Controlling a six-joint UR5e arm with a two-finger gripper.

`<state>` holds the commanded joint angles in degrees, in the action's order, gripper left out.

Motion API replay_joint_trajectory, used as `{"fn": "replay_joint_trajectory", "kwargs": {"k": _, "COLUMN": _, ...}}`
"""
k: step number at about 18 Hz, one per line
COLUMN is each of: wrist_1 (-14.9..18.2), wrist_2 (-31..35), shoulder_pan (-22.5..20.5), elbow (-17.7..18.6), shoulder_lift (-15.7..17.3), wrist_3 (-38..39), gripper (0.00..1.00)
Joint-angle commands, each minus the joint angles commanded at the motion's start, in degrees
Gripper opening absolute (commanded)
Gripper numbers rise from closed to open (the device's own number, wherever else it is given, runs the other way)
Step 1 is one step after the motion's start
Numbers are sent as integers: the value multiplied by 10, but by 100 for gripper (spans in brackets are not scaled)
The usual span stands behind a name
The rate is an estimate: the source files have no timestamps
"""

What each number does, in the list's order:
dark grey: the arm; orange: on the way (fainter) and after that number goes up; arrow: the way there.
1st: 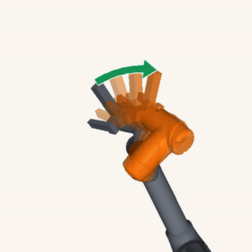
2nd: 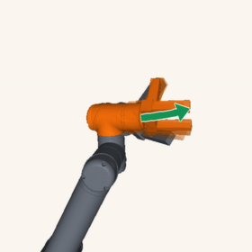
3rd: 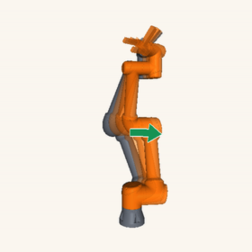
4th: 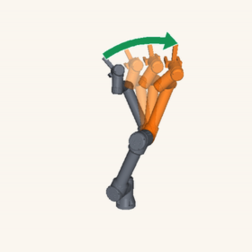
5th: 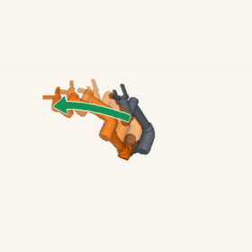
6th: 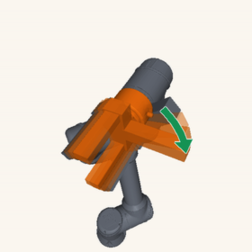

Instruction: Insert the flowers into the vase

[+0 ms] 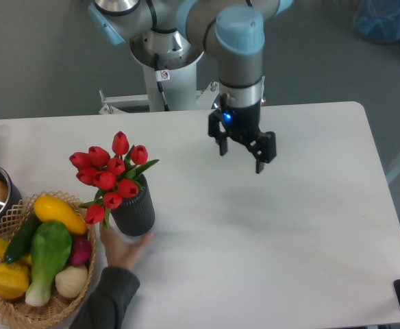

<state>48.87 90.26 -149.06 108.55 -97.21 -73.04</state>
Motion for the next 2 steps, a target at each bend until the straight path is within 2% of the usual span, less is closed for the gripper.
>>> {"fn": "replay_joint_trajectory", "kwargs": {"k": 2, "wrist_1": 4, "wrist_2": 0, "shoulder_pan": -7, "elbow": -3, "shoulder_lift": -1, "wrist_3": 0, "gripper": 100}}
